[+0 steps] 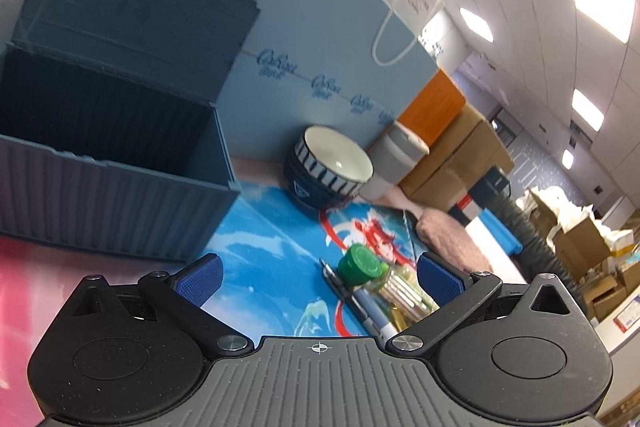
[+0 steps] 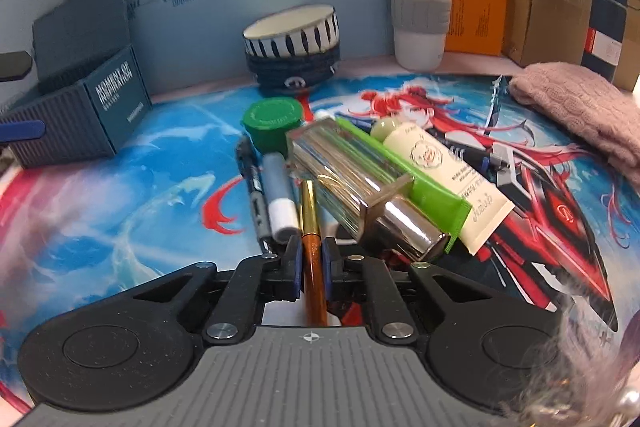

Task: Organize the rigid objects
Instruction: 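Lower the right tool to the mat and grasp the orange-handled brush, then carry the brush into the blue box and open the right tool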

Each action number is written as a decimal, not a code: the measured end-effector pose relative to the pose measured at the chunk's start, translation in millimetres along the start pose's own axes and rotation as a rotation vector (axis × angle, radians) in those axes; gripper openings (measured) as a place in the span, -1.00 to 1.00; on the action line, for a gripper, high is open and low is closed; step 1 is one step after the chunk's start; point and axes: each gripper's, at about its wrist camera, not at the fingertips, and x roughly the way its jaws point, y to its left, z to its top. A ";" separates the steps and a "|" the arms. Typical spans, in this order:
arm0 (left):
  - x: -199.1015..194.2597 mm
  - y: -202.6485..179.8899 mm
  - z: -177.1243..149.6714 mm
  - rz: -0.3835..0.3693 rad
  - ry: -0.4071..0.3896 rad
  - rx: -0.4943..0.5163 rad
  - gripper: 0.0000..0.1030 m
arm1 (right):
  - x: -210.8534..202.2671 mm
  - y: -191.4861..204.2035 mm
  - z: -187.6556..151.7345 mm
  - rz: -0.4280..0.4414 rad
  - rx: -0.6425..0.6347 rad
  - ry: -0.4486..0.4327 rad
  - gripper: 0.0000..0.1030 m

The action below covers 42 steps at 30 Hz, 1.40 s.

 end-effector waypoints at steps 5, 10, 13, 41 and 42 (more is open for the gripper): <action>-23.2 11.1 13.0 0.010 -0.089 -0.030 1.00 | -23.9 7.5 8.7 0.017 0.026 -0.096 -0.82; -57.8 31.8 32.0 0.129 -0.249 -0.047 1.00 | -48.3 23.4 26.1 0.063 0.029 -0.237 -0.82; -73.7 54.3 42.3 0.290 -0.335 -0.086 1.00 | -56.6 41.3 42.5 0.130 0.010 -0.331 -0.82; -102.6 154.0 53.9 0.182 -0.357 -0.407 1.00 | 101.9 292.5 122.7 0.448 -0.569 -0.564 -0.82; -103.5 154.1 53.9 0.180 -0.360 -0.409 1.00 | 104.1 295.8 121.2 0.443 -0.590 -0.554 -0.82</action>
